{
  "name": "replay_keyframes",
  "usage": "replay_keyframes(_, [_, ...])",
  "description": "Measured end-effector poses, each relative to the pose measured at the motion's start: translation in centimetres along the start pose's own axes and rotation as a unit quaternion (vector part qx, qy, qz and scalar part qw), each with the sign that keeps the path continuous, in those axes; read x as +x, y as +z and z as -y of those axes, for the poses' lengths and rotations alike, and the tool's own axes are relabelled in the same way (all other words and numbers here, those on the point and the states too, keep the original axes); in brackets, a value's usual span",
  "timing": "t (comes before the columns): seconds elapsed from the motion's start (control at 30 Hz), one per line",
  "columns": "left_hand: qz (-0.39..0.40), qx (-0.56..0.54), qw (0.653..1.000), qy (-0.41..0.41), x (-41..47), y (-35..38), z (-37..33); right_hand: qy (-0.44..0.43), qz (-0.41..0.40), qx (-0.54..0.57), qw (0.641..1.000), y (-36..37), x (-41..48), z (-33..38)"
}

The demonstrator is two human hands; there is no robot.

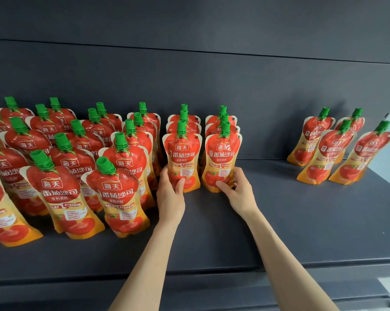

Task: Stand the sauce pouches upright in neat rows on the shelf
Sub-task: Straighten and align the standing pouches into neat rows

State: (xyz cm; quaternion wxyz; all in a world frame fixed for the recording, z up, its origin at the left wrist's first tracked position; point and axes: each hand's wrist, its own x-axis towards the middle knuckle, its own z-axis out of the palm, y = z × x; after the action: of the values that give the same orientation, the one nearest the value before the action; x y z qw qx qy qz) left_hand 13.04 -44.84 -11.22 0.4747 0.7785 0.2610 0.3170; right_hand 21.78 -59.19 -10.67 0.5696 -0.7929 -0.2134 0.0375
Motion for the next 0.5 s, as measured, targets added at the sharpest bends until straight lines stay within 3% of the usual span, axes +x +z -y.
replay_keyframes(0.5, [-0.006, 0.025, 1.000, -0.017, -0.45, 0.03, -0.08, 0.015, -0.009, -0.025, 1.000, 0.16, -0.43, 0.58])
